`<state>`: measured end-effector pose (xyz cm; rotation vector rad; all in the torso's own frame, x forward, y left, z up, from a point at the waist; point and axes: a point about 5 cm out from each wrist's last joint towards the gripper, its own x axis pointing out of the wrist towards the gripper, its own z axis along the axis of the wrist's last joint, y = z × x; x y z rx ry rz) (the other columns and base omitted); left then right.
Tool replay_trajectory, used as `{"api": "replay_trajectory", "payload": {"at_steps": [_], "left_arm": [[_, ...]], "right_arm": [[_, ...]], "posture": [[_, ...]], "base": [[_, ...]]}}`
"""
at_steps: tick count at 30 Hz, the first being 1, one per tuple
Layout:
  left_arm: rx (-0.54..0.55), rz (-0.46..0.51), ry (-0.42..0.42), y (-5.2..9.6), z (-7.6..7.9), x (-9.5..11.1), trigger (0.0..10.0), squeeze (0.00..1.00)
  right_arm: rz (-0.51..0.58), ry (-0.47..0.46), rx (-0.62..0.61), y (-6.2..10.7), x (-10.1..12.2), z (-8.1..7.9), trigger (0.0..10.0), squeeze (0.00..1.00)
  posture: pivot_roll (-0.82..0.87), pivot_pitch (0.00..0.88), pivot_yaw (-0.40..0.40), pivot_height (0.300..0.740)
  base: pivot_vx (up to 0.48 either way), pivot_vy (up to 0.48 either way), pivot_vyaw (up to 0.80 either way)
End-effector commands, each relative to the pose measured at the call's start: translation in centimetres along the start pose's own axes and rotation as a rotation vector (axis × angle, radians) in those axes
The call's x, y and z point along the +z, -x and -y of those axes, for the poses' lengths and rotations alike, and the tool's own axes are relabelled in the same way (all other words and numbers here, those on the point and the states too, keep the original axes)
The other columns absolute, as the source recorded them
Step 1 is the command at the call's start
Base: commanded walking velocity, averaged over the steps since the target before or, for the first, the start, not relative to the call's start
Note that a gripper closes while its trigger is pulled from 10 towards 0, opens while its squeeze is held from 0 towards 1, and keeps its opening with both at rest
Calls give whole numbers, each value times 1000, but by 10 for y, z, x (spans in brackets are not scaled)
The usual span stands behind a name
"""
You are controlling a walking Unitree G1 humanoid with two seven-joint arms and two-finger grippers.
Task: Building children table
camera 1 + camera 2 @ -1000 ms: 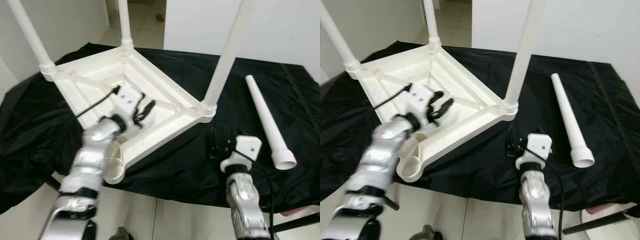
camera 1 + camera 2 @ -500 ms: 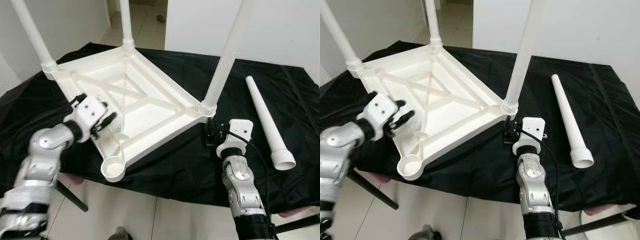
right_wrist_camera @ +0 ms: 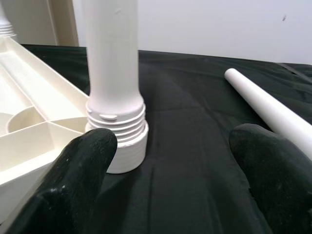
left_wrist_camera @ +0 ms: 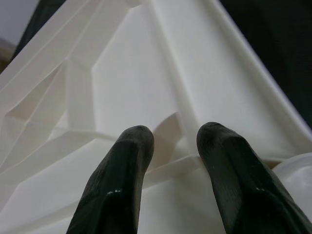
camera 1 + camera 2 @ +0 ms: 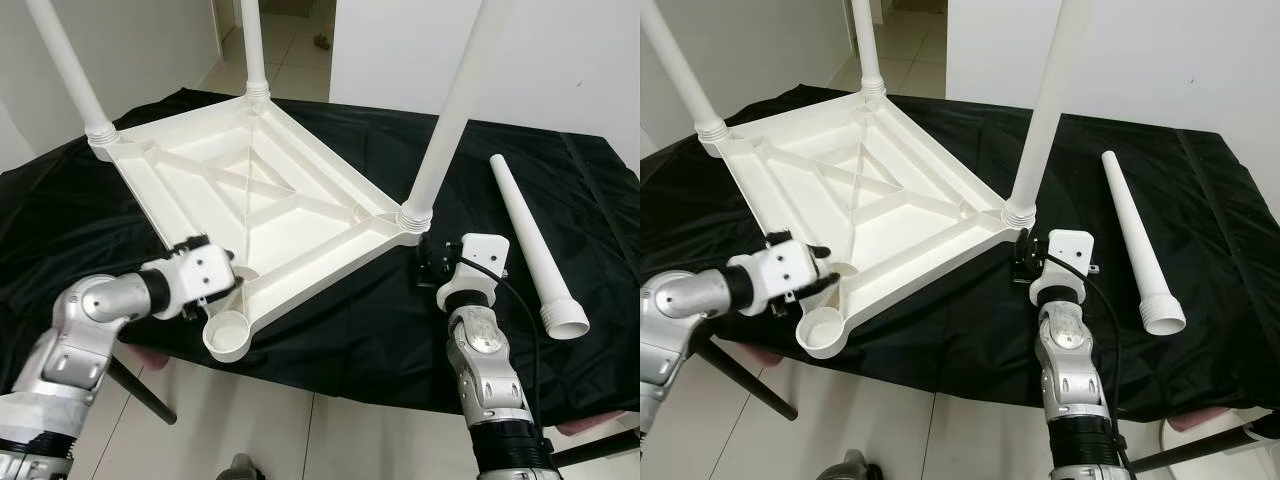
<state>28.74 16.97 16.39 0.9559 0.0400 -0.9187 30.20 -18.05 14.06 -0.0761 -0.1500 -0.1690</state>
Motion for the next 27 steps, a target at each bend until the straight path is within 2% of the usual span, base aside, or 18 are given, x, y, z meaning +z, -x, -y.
{"api": "replay_trajectory", "payload": {"at_steps": [1, 4, 8, 9, 12, 14, 17, 23, 26, 27], "left_arm": [[-43, -1, -32, -5, 11, 1, 10000, 0], [-53, 4, -32, -8, 14, 2, 10000, 0], [-27, -2, -33, -7, 10, 0, 10000, 0], [15, 0, -16, -4, 2, 0, 10000, 0], [53, 4, 5, -1, -6, -1, 10000, 0], [128, 0, 48, 6, -21, -5, 10000, 0], [166, -35, 49, 10, -27, -12, 10000, 0], [139, -122, -10, 15, -21, -26, 10000, 0], [139, -122, -10, 15, -21, -26, 10000, 0], [122, -138, -35, 14, -17, -28, 10000, 0]], "right_arm": [[-27, 5, -9, 0, -4, 1, 10000, 0], [-27, 4, -12, 0, -4, 2, 10000, 0], [-25, 5, -13, 0, -3, 3, 10000, 0], [-25, 9, -15, 0, -4, 4, 10000, 0], [-27, 12, -14, 0, -5, 5, 10000, 0], [-16, 8, 6, 1, -5, 3, 10000, 0], [-1, 4, 53, 3, -4, -2, 10000, 0], [-26, 12, 86, 12, -11, -4, 10000, 0], [-26, 12, 86, 12, -11, -4, 10000, 0], [-28, 8, 87, 13, -12, -4, 10000, 0]], "posture": [[143, 8, 0, 740], [135, 4, -3, 740], [134, 2, -4, 740], [131, 0, -7, 740], [131, 0, -8, 740], [134, 0, -13, 740], [137, 0, -17, 740], [143, 0, -24, 740], [143, 0, -24, 740], [140, 0, -23, 740]], "base": [[0, 0, 0], [0, 0, 0], [0, 0, 0], [0, 0, 0], [0, 0, 0], [0, 0, 0], [0, 0, 0], [0, 0, 0], [0, 0, 0], [0, 0, 0]]}}
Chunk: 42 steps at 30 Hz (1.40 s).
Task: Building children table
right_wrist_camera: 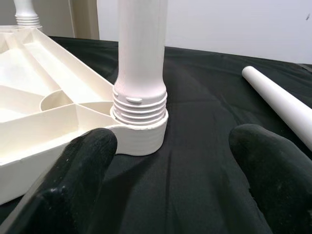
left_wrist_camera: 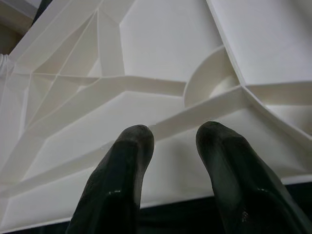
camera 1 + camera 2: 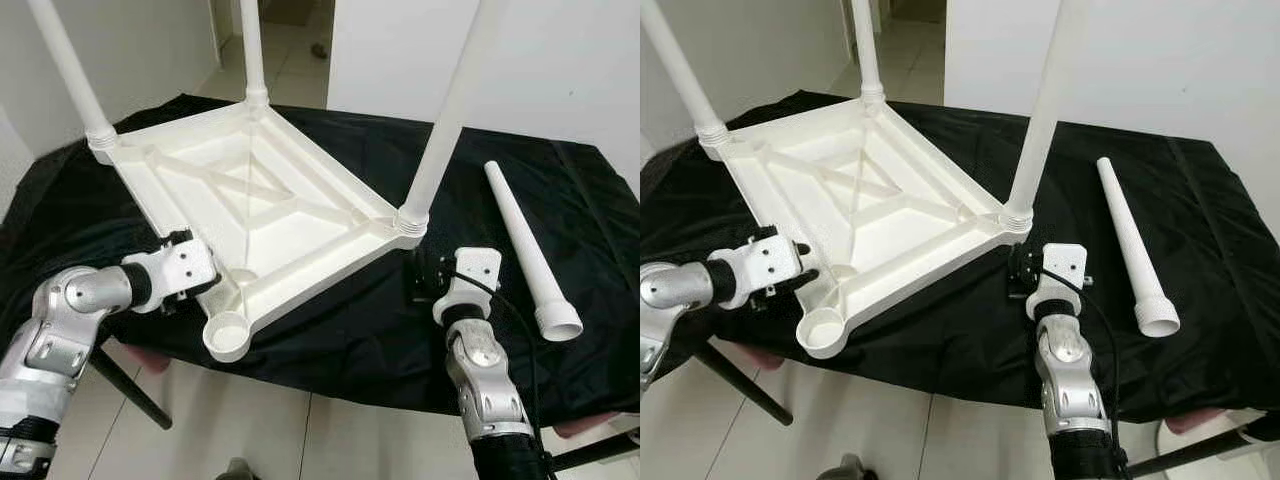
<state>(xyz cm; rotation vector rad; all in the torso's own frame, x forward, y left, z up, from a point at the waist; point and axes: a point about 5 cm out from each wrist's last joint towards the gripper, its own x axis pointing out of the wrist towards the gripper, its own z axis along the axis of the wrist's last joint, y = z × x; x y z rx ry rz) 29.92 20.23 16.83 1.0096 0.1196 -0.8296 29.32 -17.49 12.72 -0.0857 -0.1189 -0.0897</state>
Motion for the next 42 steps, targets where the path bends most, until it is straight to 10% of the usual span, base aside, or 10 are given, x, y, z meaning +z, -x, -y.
{"api": "replay_trajectory", "payload": {"at_steps": [1, 8, 42], "left_arm": [[87, -21, -27, -2, 2, -3, 10000, 0], [-61, 1, -93, -19, 39, 3, 10000, 0], [-40, 302, 22, -101, 64, 98, 10000, 0]], "right_arm": [[-1, 2, 6, 1, 0, 1, 10000, 0], [5, 6, 1, 2, 2, 6, 10000, 0], [-56, -94, -50, 8, -3, 3, 10000, 0]], "posture": [[140, 0, -23, 740], [128, 0, -22, 740], [64, 49, 14, 740]], "base": [[0, 0, 0], [0, 0, 0], [0, 0, 0]]}}
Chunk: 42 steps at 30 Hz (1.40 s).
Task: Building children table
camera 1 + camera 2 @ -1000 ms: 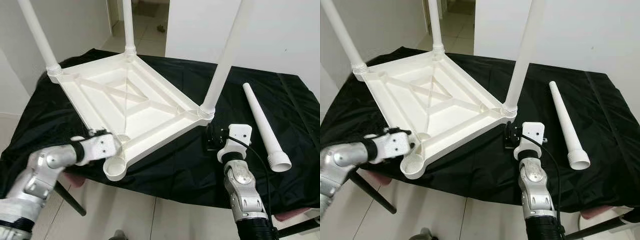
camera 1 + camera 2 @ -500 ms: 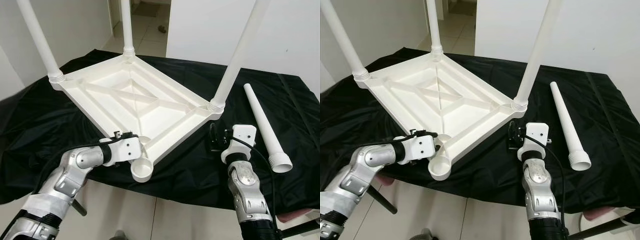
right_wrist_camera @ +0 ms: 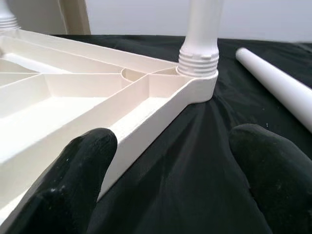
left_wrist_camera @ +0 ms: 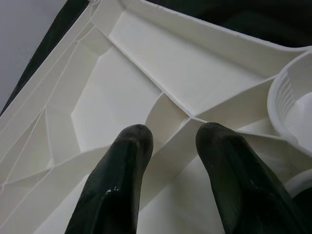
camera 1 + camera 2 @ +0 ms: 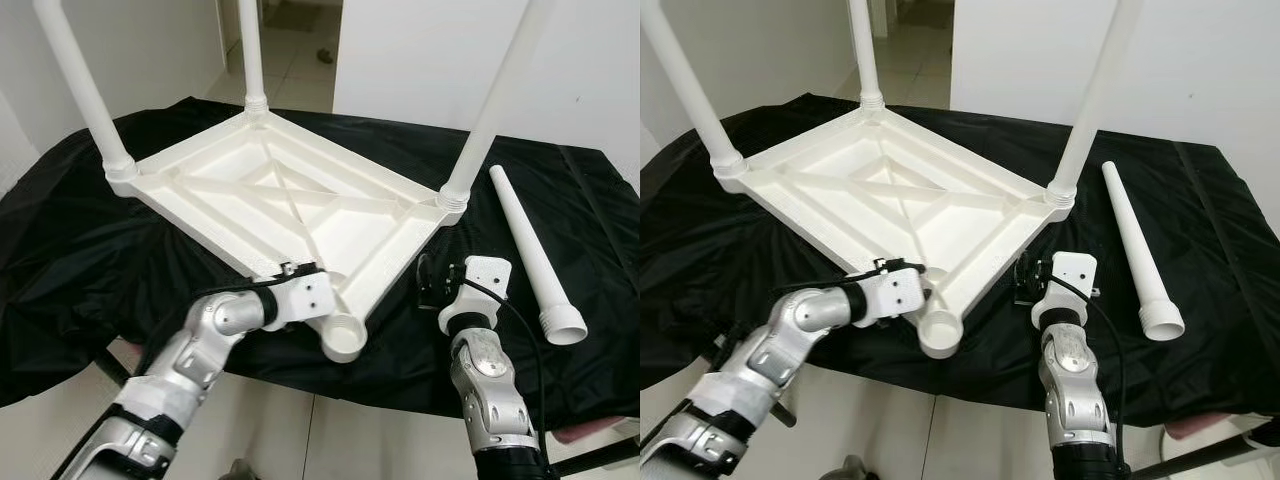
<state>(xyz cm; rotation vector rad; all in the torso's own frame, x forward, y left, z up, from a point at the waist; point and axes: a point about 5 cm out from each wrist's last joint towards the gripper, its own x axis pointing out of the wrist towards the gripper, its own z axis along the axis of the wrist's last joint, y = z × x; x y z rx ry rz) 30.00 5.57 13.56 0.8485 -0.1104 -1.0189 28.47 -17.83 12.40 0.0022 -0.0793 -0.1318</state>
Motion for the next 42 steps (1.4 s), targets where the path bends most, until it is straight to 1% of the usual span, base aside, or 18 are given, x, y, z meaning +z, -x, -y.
{"api": "replay_trajectory", "payload": {"at_steps": [1, 6, 10, 13, 16, 22, 24, 25, 26, 27, 28, 30, 32, 37, 38, 39, 40, 42], "left_arm": [[13, -6, -2, -5, 3, 1, 10000, 0], [30, 6, 12, -6, -2, 4, 10000, 0], [74, 10, 8, 1, -19, 4, 10000, 0], [80, 16, 17, 6, -26, 2, 10000, 0], [48, 20, 30, 21, -36, -5, 10000, 0], [18, -6, 6, 27, -39, -11, 10000, 0], [-30, -21, 20, 33, -42, -18, 10000, 0], [-43, -24, 58, 35, -44, -21, 10000, 0], [-43, -24, 58, 35, -44, -21, 10000, 0], [-57, -15, 107, 36, -46, -23, 10000, 996], [-65, -8, 139, 36, -47, -24, 10000, 996], [-92, 0, 161, 36, -47, -24, 10000, 1000], [-145, -5, 178, 36, -47, -26, 10000, 1000], [-169, -28, 147, 33, -48, -30, 10000, 1000], [-173, -37, 137, 32, -49, -31, 10000, 914], [-173, -37, 137, 32, -49, -31, 10000, 914], [-196, -41, 136, 29, -50, -32, 10000, 0], [-214, -39, 139, 26, -51, -32, 10000, 0]], "right_arm": [[-13, -16, -9, -2, -1, -1, 10000, 0], [-9, -16, -8, -5, 1, -3, 10000, 0], [-8, -12, -34, -15, 4, 3, 10000, 0], [-5, -8, -43, -18, 6, 5, 10000, 0], [4, 1, -37, -20, 8, 6, 10000, 0], [9, -4, -20, -19, 9, 5, 10000, 0], [21, -7, 27, -17, 10, 1, 10000, 0], [25, -2, 42, -16, 11, 1, 10000, 0], [25, -2, 42, -16, 11, 1, 10000, 0], [27, 0, 51, -16, 11, 1, 10000, 0], [29, 1, 55, -15, 11, 1, 10000, 0], [30, 8, 55, -15, 11, 2, 10000, 0], [32, 11, 57, -15, 11, 3, 10000, 0], [37, 11, 62, -15, 13, 3, 10000, 0], [40, 11, 65, -15, 14, 2, 10000, 0], [40, 11, 65, -15, 14, 2, 10000, 0], [50, 5, 79, -14, 16, 1, 10000, 0], [62, -3, 95, -13, 18, 0, 10000, 0]], "posture": [[64, 49, 14, 740], [65, 55, 21, 740], [83, 63, 27, 740], [87, 63, 27, 740], [101, 64, 23, 740], [107, 66, 21, 740], [110, 66, 20, 740], [110, 66, 20, 740], [110, 66, 20, 740], [110, 67, 19, 740], [110, 67, 19, 740], [108, 67, 19, 740], [108, 67, 19, 740], [99, 65, 25, 740], [99, 65, 25, 740], [99, 65, 25, 740], [91, 66, 29, 740], [89, 67, 30, 740]], "base": [[0, 0, 0], [0, 0, 0], [0, 0, 0], [0, 0, 0], [0, 0, 0], [0, 0, 0], [0, 0, 0], [0, 0, 0], [0, 0, 0], [0, 0, 0], [0, 0, 0], [0, 0, 0], [0, 0, 0], [0, 0, 0], [0, 0, 0], [0, 0, 0], [0, 0, 0], [0, 0, 0]]}}
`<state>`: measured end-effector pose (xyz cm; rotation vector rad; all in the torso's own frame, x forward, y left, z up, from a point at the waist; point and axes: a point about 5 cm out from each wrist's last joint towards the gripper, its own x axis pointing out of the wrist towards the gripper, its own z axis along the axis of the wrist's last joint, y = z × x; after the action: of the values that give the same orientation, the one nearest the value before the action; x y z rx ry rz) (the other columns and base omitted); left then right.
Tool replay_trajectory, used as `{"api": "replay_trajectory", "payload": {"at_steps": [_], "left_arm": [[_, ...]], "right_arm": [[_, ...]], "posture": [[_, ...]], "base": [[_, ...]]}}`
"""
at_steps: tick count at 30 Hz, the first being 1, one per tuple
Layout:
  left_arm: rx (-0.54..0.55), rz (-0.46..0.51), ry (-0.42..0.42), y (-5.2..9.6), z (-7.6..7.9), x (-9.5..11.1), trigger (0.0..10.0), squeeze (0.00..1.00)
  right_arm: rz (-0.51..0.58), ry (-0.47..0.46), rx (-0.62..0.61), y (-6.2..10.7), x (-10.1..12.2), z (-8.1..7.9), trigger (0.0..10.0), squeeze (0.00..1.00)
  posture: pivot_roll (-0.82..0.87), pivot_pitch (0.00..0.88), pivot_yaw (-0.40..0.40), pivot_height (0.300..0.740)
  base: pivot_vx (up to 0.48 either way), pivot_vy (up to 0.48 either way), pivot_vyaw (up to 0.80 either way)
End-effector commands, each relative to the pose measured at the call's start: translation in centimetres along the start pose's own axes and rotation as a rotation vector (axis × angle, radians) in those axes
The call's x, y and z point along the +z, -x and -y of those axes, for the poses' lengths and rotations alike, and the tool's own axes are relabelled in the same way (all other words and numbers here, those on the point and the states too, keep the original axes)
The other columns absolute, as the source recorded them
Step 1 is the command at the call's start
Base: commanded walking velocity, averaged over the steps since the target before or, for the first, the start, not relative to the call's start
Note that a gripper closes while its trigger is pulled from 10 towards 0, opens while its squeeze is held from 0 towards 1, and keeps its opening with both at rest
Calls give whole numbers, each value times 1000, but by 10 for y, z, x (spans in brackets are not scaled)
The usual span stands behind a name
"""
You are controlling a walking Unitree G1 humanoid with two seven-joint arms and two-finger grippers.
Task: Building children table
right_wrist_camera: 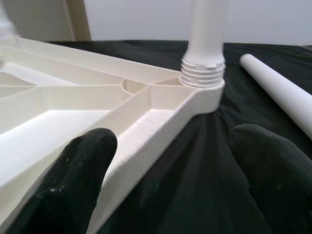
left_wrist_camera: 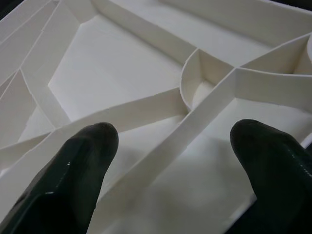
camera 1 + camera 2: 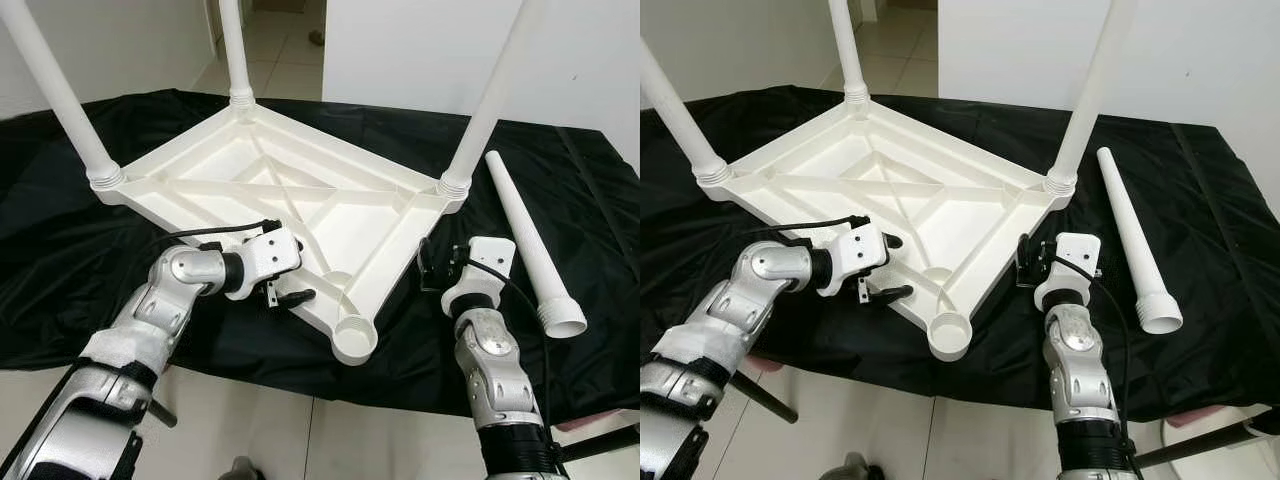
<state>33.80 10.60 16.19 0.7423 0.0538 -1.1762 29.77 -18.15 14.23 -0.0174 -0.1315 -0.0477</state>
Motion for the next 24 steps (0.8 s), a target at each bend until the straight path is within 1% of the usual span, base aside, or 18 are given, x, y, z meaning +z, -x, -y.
{"api": "replay_trajectory", "payload": {"at_steps": [1, 4, 7, 9, 11, 14, 15, 16, 17, 18, 19, 24], "left_arm": [[-41, -27, 1, -4, 3, -5, 10000, 0], [-46, -40, 19, -10, -1, -7, 10000, 0], [-48, -50, 30, -13, -3, -8, 10000, 0], [-55, -92, 43, -18, -6, -12, 10000, 0], [-56, -119, 37, -20, -7, -15, 10000, 0], [-54, -126, 44, -20, -8, -16, 10000, 0], [-63, -153, 62, -21, -8, -20, 10000, 0], [-63, -153, 62, -21, -8, -20, 10000, 0], [-86, -223, 58, -20, -6, -29, 10000, 0], [-97, -276, 73, -19, -5, -37, 10000, 0], [-102, -311, 88, -17, -5, -42, 10000, 0], [-125, -334, 108, -16, -3, -46, 10000, 0]], "right_arm": [[17, -21, 22, 2, 2, -3, 10000, 0], [20, -26, 32, 5, 3, -5, 10000, 0], [18, -26, 33, 6, 2, -6, 10000, 0], [16, -32, 33, 8, 2, -7, 10000, 0], [15, -33, 34, 9, 2, -8, 10000, 0], [14, -34, 34, 9, 1, -8, 10000, 0], [14, -37, 33, 10, 1, -9, 10000, 0], [14, -37, 33, 10, 1, -9, 10000, 0], [15, -40, 33, 10, 2, -10, 10000, 0], [15, -43, 33, 11, 2, -10, 10000, 0], [16, -45, 33, 12, 2, -11, 10000, 0], [16, -47, 33, 12, 1, -11, 10000, 0]], "posture": [[86, 66, 31, 740], [81, 70, 36, 740], [75, 72, 41, 740], [74, 74, 48, 740], [74, 74, 48, 740], [74, 74, 48, 740], [68, 74, 56, 740], [68, 74, 56, 740], [66, 71, 61, 740], [64, 70, 64, 740], [64, 70, 64, 740], [64, 68, 70, 740]], "base": [[0, 0, 0], [0, 0, 0], [0, 0, 0], [0, 0, 0], [0, 0, 0], [0, 0, 0], [0, 0, 0], [0, 0, 0], [0, 0, 0], [0, 0, 0], [0, 0, 0], [0, 0, 0]]}}
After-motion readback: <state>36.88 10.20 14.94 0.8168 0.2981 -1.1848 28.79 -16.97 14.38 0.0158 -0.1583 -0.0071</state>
